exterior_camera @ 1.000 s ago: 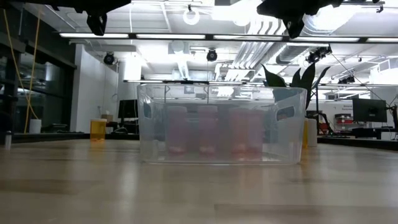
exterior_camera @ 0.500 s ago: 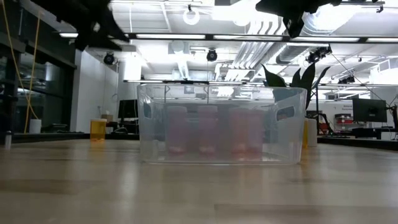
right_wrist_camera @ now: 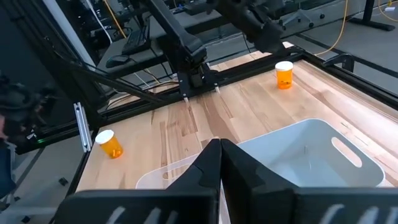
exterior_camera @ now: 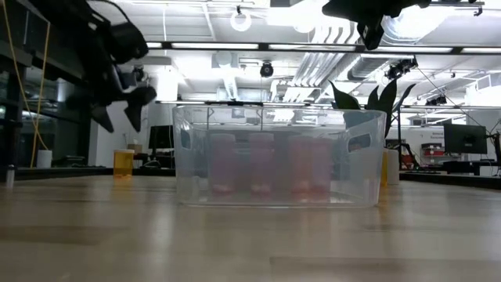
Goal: Pick and place medicine bottles into bin by pill shape (circle, oval)
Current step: Put the top left orange pill bottle into the gray bin
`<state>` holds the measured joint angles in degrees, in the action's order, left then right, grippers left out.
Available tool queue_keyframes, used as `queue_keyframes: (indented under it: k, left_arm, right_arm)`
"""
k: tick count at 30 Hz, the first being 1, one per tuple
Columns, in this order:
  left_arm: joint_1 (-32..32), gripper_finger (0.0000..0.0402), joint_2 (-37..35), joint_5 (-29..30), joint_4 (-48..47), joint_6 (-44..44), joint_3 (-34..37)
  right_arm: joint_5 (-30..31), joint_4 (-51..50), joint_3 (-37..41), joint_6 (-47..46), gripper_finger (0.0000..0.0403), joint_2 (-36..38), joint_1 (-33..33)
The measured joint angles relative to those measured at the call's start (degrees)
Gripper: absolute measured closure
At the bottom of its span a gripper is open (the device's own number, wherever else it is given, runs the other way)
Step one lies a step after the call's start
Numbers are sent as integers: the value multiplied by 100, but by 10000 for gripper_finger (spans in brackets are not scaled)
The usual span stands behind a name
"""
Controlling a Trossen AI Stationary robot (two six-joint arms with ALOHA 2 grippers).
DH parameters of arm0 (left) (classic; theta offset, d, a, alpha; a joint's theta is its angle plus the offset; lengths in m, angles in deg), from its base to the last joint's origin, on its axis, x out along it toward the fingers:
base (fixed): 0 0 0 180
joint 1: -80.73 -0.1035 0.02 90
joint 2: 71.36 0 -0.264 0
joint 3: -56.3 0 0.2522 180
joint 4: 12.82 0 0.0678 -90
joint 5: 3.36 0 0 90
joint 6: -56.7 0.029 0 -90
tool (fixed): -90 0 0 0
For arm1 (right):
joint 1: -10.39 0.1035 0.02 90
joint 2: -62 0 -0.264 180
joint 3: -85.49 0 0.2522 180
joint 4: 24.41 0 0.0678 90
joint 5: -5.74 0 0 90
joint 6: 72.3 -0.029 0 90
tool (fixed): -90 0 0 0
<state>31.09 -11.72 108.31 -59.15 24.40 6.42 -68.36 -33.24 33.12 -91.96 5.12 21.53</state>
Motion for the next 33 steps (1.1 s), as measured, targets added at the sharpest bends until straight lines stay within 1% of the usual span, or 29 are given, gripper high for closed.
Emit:
queue_keyframes:
  k: [3, 6, 8, 14, 21, 23, 26, 30, 33]
  left_arm:
    - [-156, 82, 302, 218, 162, -103, 0]
    - [-72, 82, 492, 602, 337, -432, -1]
    - [-12, 82, 590, 753, 415, -583, -1]
    - [-30, 82, 916, 741, 573, -1183, 0]
    - [-30, 82, 1523, 1033, 564, -1690, 2]
    - [-30, 82, 1630, 1014, 626, -1850, 2]
    - [-27, 82, 1718, 808, 763, -1818, 2]
    - [-17, 82, 1773, 599, 739, -1857, 2]
    - [-17, 82, 1773, 558, 664, -1871, 2]
  right_arm:
    - [0, 0, 0, -36, 403, 0, 0]
    - [2, -30, 0, -108, 403, 0, 0]
    - [2, -116, 0, -141, 403, 0, 0]
    - [2, -306, 0, -284, 403, 0, 0]
    - [0, -302, 0, -391, 403, 0, 0]
    - [0, -302, 0, -391, 403, 0, 0]
    - [0, -302, 0, -391, 403, 0, 0]
    - [1, -302, 0, -341, 403, 0, 0]
    - [0, -302, 0, -338, 403, 0, 0]
